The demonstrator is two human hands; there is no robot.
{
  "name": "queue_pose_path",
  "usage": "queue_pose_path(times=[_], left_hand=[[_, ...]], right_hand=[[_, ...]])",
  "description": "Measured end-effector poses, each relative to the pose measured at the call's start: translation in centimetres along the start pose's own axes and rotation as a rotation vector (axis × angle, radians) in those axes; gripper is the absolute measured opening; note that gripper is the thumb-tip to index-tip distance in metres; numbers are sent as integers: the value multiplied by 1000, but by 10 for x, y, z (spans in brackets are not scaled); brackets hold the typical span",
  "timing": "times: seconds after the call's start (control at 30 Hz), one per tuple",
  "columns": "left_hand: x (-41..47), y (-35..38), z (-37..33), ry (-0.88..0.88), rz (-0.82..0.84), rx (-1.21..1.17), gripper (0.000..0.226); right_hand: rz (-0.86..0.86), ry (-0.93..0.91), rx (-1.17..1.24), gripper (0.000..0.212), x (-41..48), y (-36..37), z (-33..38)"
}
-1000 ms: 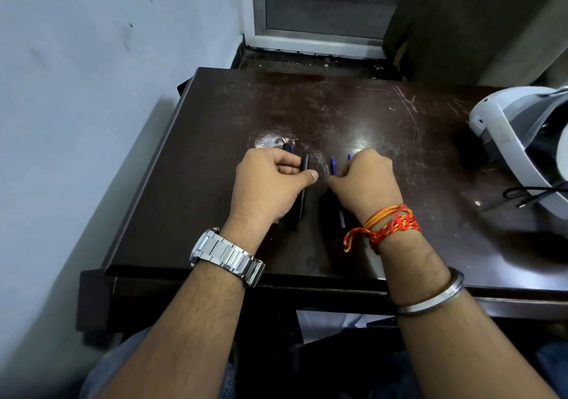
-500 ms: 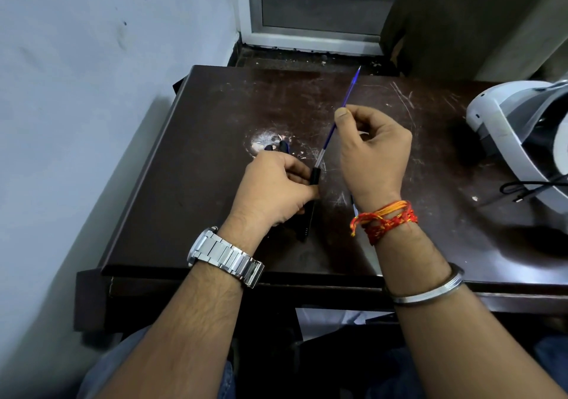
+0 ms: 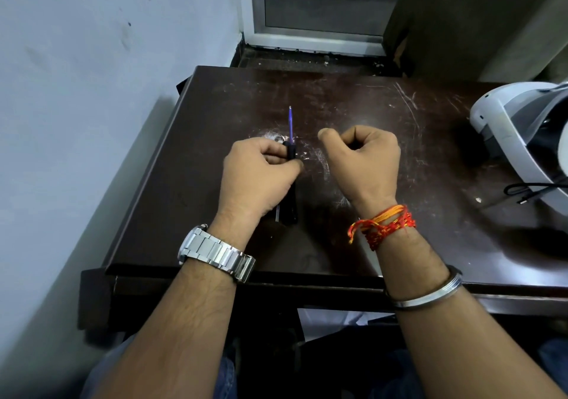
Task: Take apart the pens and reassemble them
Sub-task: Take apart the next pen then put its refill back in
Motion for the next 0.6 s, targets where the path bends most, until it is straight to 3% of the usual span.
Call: queue_pose_path(times=[0.07,0.13,0.23,0.33,0.47,0.6], left_hand=[[3,-7,0,2,-50,17,17],[5,-13,2,-9,-111,42,7],[7,-21,4,-42,-204,83,17],[8,-24,8,-71,-237,134,18],[8,-26,10,-67,-262,248,3],[6,-23,7,-8,-287,349,8]], right_hand=[[0,1,-6,42,0,0,-1],[13,-12,-25,38,-1,1,-1],[26,-30,-52,37,-4,5,0],[38,-40,-66,38,-7,8,-1],[32,-53,-80,37,-8,10,-2],[41,-60,-92,34,-9,12,-2]])
Point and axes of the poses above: each hand's wrist, its own x-axis towards the middle knuckle, its own y-axis out of the palm, z = x × y, the point moved 3 cm from there along x, towards the middle knuckle, and after that the axes turned 2 degrees about -x, right-handed, at the moved point
